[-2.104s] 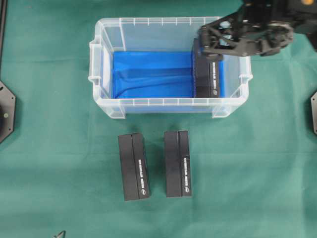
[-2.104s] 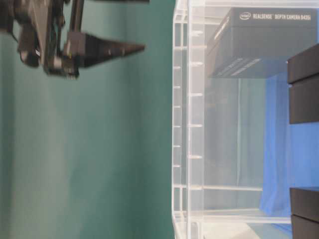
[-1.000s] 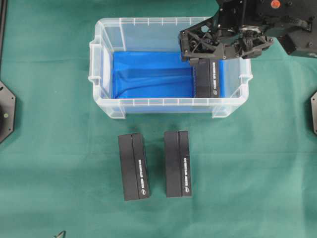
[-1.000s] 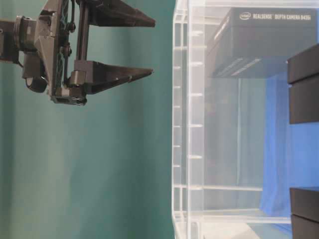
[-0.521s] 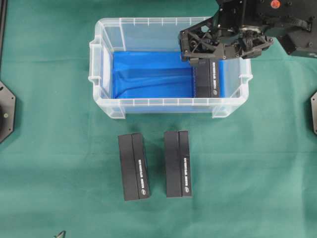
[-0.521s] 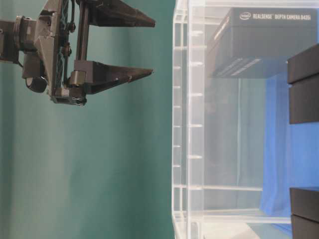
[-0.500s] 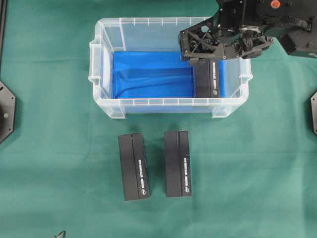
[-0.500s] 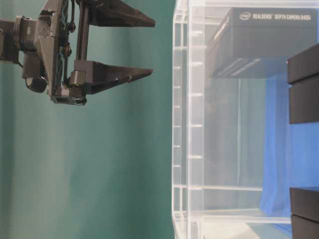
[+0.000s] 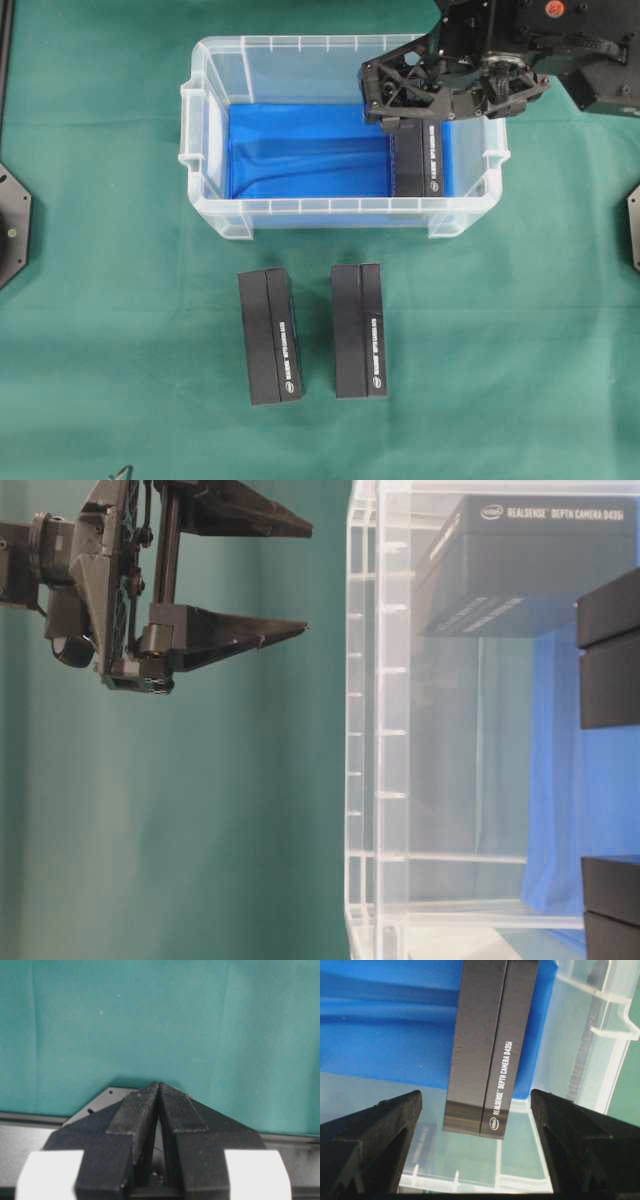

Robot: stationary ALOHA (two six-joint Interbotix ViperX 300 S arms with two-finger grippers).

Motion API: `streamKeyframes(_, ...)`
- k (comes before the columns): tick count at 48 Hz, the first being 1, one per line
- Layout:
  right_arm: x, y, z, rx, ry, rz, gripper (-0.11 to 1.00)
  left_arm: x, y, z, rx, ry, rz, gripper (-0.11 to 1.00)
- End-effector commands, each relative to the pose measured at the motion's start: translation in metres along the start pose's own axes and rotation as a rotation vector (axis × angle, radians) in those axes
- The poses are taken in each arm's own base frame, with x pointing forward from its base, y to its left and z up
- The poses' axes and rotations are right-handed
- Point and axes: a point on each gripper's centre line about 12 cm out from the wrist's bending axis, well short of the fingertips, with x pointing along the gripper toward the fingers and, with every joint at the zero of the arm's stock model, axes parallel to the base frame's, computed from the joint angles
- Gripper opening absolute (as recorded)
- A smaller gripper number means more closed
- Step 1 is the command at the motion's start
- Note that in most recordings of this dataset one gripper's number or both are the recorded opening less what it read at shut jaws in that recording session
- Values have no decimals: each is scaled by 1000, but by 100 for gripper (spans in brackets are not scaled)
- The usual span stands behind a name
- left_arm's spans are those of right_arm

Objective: Take the box out of the case with the right arm.
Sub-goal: 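Move the open right gripper over the right black box in the bin, then lower the right gripper around the right box and close it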

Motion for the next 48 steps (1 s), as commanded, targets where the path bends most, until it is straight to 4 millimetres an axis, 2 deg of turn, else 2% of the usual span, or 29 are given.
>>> streamKeyframes(1, -11, 4, 1, -3, -4, 44, 86, -2, 0, 2, -2, -11, 2, 0)
streamKeyframes(48, 9, 1, -2, -9, -2, 28, 91, -2, 0, 3, -2, -10, 2, 0)
